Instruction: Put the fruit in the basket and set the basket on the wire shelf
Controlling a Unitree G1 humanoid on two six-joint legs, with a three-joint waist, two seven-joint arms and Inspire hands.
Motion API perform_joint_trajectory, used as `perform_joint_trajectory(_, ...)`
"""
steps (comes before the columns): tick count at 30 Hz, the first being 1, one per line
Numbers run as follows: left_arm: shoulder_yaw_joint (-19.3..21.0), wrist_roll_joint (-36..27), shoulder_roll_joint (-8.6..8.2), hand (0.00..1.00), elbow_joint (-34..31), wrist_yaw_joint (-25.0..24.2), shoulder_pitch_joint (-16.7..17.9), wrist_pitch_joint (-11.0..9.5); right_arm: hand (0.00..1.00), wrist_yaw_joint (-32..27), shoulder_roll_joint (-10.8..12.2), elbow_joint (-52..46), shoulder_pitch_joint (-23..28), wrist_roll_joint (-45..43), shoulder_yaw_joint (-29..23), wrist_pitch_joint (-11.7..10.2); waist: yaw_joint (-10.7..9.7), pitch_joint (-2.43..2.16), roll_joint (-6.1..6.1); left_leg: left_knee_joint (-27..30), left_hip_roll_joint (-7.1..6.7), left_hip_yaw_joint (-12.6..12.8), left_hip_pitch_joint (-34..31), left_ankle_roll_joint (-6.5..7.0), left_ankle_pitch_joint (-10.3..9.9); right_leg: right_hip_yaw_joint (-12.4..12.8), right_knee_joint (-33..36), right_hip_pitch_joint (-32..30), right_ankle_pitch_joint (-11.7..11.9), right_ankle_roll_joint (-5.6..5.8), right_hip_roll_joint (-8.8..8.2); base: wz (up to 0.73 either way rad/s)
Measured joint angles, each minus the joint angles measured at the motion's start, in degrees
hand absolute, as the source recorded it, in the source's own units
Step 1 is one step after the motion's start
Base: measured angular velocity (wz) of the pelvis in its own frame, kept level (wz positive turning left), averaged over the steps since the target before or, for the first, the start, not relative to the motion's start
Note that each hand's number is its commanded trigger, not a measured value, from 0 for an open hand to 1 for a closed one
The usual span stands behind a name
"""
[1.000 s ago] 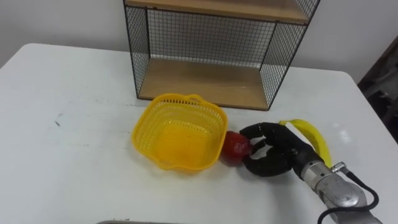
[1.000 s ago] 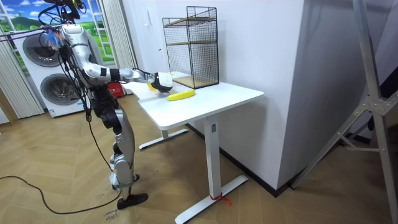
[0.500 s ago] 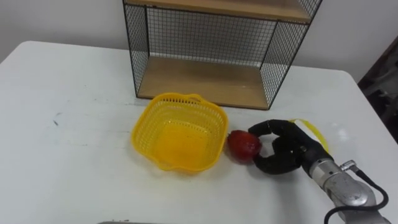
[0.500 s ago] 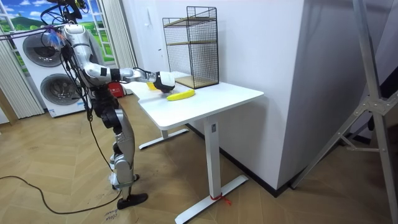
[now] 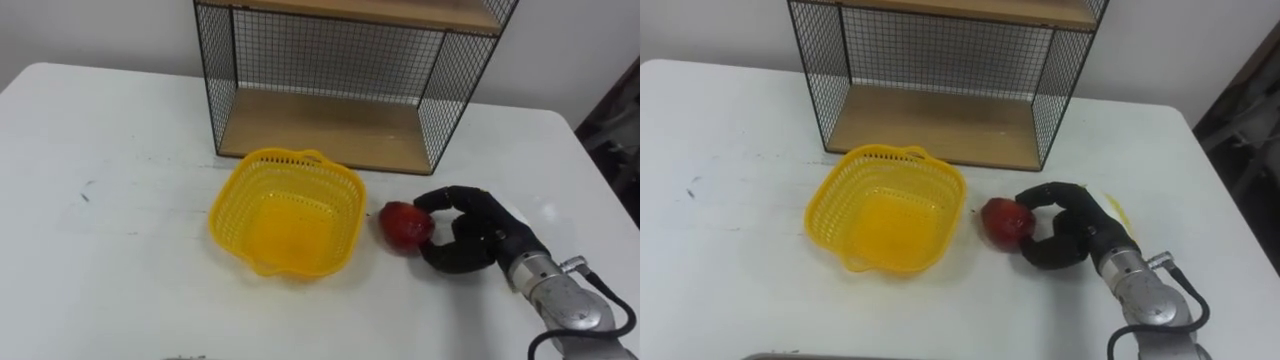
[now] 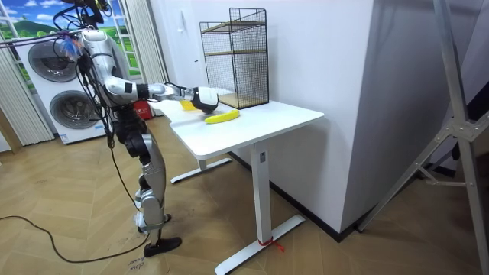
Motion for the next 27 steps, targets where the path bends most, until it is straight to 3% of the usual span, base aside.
perform_joint_trajectory(7, 0.0, -0.4, -0.05, 0.00, 3.0, 0.0, -0.3, -0.3, 1.00, -1.4, 0.0, -2.5, 0.0, 3.5, -0.7, 0.0, -0.1, 0.35, 0.08, -0.8, 0.05, 0.3, 0.6, 0.00, 0.0, 0.1, 0.0, 0.4, 0.0, 0.01, 0.00, -0.01)
perform_joint_trajectory(16, 1.5, 0.0, -0.60, 0.00, 2.6, 0.0, -0.4, -1.0, 1.00, -1.4, -0.1, -10.8, -0.1, 6.7, -2.1, -0.4, 0.0, 0.32, 0.10, -0.7, 0.08, 0.6, 0.9, 0.00, 0.0, 0.4, 0.0, 0.5, 0.0, 0.01, 0.03, 0.00)
perform_joint_trajectory(27, 1.5, 0.0, -0.60, 0.00, 2.6, 0.0, -0.3, -1.0, 1.00, -1.7, -0.8, -14.5, -0.7, 6.7, -2.7, -0.6, -0.1, 0.18, 0.63, -0.9, 0.15, 0.8, 0.9, 0.00, 0.0, 0.5, 0.1, 0.4, 0.0, 0.01, 0.07, 0.00)
